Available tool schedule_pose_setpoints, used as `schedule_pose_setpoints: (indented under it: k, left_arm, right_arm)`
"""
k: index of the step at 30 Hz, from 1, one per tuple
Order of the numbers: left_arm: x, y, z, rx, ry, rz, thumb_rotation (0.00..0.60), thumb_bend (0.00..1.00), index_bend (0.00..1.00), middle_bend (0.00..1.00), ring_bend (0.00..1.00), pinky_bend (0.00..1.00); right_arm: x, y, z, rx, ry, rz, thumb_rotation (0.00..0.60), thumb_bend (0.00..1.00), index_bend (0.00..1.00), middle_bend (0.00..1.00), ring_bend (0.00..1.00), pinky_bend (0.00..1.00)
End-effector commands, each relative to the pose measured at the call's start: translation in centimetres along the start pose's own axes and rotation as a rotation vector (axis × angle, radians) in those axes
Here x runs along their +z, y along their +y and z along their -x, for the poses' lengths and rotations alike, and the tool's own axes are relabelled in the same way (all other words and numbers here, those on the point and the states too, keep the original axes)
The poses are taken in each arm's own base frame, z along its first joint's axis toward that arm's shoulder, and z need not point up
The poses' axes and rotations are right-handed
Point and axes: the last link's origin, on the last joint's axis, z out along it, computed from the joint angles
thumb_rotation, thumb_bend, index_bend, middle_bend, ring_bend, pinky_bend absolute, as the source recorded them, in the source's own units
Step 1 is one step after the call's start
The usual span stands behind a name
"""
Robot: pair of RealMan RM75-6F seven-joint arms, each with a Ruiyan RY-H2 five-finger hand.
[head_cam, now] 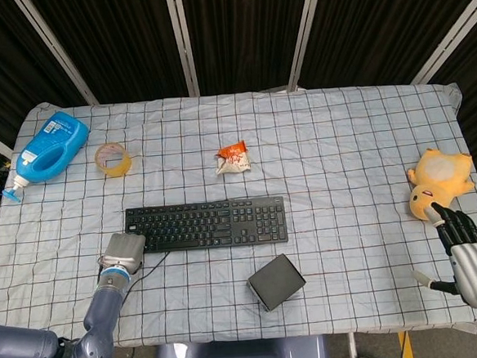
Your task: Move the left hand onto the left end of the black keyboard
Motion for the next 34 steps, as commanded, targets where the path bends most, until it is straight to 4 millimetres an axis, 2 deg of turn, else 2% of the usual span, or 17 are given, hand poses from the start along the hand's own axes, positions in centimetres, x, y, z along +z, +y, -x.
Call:
schedule_pose_setpoints:
  k: [1,5,6,8,10,12,13,16,18,22,25,34]
  left_arm:
    - [-0.6,-0.1,-0.7,-0.031,0.035,0.004,0.600,1.00,0.12,0.81,0.71,0.50]
    - [-1.8,-0.6,-2.0,-0.077,0.104,0.023,0.600,1.00,0.12,0.73,0.64,0.45]
    - [-2.3,-0.8,-2.5,-0.091,0.133,0.029,0.600,0.98,0.10,0.67,0.58,0.42]
    - [-3.8,-1.6,-3.7,-0.123,0.216,0.043,0.600,0.88,0.07,0.51,0.46,0.34]
    - [-5.4,-2.6,-4.1,-0.157,0.282,0.056,0.600,0.66,0.02,0.23,0.22,0.21]
    - [-7.2,-3.8,-4.2,-0.194,0.342,0.066,0.600,0.47,0.00,0.05,0.05,0.08]
    - [-8.3,-4.8,-3.9,-0.208,0.376,0.070,0.600,0.37,0.00,0.01,0.00,0.03]
    - [-10.3,-7.0,-2.8,-0.197,0.456,0.064,0.600,0.19,0.00,0.00,0.00,0.00]
    - [-11.4,-8.5,-2.1,-0.196,0.509,0.055,0.600,0.14,0.00,0.00,0.00,0.00]
    - [-14.1,-12.8,1.7,-0.248,0.607,0.023,0.600,0.07,0.00,0.00,0.00,0.00]
    - [-14.9,-14.3,3.3,-0.244,0.651,0.017,0.600,0.04,0.00,0.00,0.00,0.00]
    - [-16.0,-16.2,5.2,-0.252,0.700,-0.010,0.600,0.04,0.00,0.00,0.00,0.00]
  right_arm:
    - [0.0,0.1,0.0,0.000,0.001,0.002,0.600,0.08,0.02,0.00,0.00,0.00]
    - [0.1,0.2,-0.1,-0.001,0.002,0.006,0.600,0.08,0.02,0.00,0.00,0.00]
    - [0.1,0.2,-0.1,-0.002,0.002,0.007,0.600,0.07,0.02,0.00,0.00,0.00]
    - [0.1,0.2,-0.1,-0.006,0.001,0.006,0.600,0.07,0.02,0.00,0.00,0.00]
    - [0.1,0.1,-0.1,-0.013,0.003,0.002,0.600,0.07,0.02,0.00,0.00,0.00]
    - [0.0,0.1,-0.1,-0.022,0.004,-0.003,0.600,0.08,0.02,0.00,0.00,0.00]
    - [0.0,0.0,-0.1,-0.028,0.006,-0.006,0.600,0.07,0.02,0.00,0.00,0.00]
    - [-0.1,0.0,0.0,-0.040,0.009,-0.007,0.600,0.07,0.02,0.00,0.00,0.00]
    - [-0.1,0.0,0.0,-0.052,0.011,-0.009,0.600,0.08,0.02,0.00,0.00,0.00]
    - [0.0,-0.1,-0.2,-0.112,0.039,-0.028,0.600,0.08,0.02,0.00,0.00,0.00]
    - [0.0,-0.2,-0.2,-0.132,0.057,-0.040,0.600,0.07,0.02,0.00,0.00,0.00]
    - [0.0,-0.1,-0.3,-0.134,0.072,-0.040,0.600,0.08,0.02,0.00,0.00,0.00]
